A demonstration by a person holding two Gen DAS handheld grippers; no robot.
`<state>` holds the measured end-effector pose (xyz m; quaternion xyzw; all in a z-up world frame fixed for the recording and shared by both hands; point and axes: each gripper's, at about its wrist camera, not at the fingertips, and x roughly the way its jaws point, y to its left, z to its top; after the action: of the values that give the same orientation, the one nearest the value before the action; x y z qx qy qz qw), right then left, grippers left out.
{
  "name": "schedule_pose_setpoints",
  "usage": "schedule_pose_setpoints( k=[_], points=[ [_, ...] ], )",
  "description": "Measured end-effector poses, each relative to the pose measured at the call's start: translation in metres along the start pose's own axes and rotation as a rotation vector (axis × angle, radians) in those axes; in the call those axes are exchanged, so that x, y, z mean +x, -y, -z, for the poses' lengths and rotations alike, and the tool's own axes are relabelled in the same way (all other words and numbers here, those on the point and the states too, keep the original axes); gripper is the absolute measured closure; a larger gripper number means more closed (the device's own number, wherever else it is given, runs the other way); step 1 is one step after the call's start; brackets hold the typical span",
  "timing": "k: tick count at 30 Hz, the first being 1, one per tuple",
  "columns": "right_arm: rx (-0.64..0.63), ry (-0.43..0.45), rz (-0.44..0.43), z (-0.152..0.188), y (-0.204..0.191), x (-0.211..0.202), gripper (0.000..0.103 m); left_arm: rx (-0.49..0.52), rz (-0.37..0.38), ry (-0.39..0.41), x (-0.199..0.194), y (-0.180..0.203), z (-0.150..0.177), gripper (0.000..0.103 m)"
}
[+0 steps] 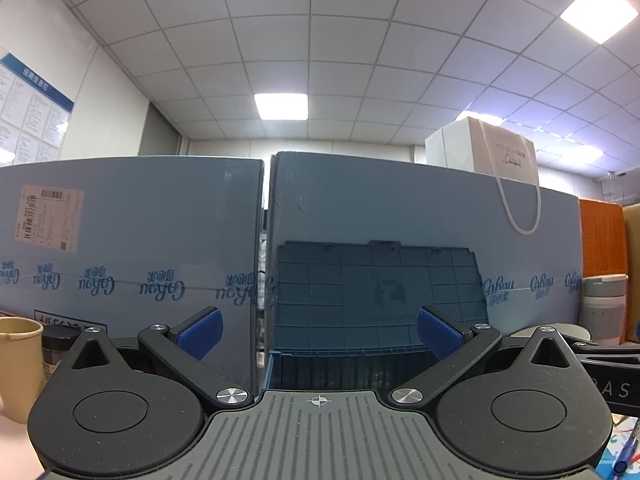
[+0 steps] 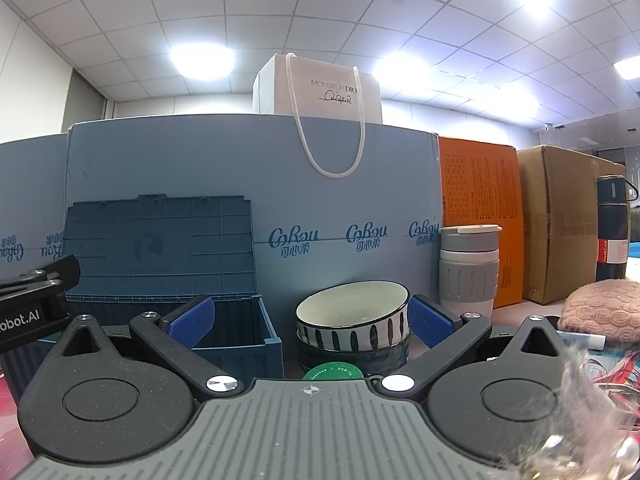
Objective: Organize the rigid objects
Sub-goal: 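Reach the right tool to the desk mat and grasp the black marker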
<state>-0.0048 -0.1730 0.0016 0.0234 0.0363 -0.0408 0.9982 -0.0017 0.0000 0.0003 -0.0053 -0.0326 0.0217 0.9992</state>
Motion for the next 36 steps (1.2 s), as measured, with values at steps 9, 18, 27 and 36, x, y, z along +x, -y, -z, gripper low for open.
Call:
schedule_pose_setpoints(
  k=[9, 18, 27, 36],
  points=[
    [-0.002, -0.036, 0.002, 0.001, -0.001, 0.005, 0.000, -0.008, 0.029, -0.005, 0.001, -0.001, 0.000, 0.000],
    [0.041, -0.121, 0.005, -0.009, 0.010, 0.002, 0.000, 0.058, 0.044, 0.030, -0.016, 0.009, -0.011, 0.000],
    [0.154, -0.335, 0.019, -0.029, 0.035, -0.002, 0.000, 0.083, 0.127, -0.159, -0.009, 0.032, -0.042, 0.000],
    [0.196, -0.481, 0.006, -0.033, 0.053, 0.007, 0.000, 0.034, 0.186, -0.289, 0.006, 0.047, -0.058, 0.000]
  ],
)
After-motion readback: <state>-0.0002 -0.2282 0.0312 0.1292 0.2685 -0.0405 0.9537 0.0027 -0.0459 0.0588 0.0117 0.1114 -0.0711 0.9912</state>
